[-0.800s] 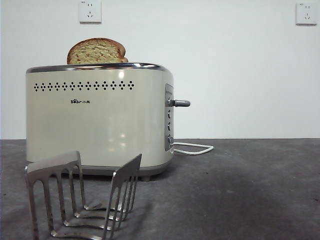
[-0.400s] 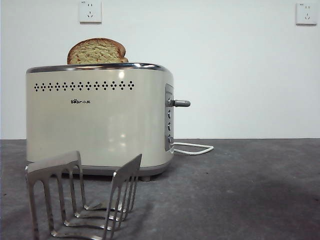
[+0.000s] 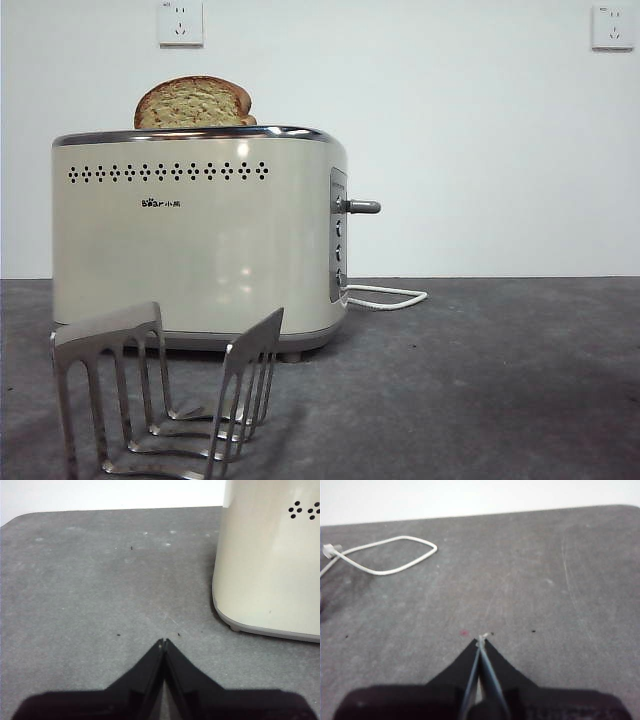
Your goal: Pick up a slice of bread from the rack,put the bread on the toaster,press the button
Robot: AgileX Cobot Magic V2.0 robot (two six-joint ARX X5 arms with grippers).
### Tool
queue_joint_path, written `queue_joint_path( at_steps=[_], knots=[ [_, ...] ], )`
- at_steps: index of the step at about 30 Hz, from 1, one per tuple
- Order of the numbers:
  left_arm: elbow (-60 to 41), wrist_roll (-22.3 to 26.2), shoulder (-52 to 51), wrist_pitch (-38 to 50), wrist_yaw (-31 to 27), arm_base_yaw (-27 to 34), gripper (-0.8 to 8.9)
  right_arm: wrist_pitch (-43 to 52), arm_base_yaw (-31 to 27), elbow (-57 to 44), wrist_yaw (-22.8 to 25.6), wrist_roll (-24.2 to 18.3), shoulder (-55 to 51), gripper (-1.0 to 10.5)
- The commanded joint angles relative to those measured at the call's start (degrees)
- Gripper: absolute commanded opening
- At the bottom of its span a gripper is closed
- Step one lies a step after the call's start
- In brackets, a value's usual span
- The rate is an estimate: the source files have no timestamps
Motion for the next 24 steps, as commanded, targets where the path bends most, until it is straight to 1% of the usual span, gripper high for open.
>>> queue_joint_path(
  at_steps=[1,7,10,24],
  knots=[
    [-0.6,-0.3,0.0,0.6,-0.1,0.2,-0.03,0.6,-0.1,-0.5,-0.2,0.3,-0.9,0.0],
    [-0.6,-0.3,0.0,0.6,-0.1,0.2,-0.03,0.6,-0.1,-0.5,-0.2,-2.6,-0.9,0.0],
    [-0.6,-0.3,0.0,0.6,-0.1,0.2,-0.03,0.6,-0.1,-0.5,0.0,-3.4,-0.9,0.0],
    [-0.6,-0.3,0.0,0.6,-0.1,0.2,-0.03,2.5,-0.1,-1.2,0.5,-4.0,-0.9,0.0]
  ],
)
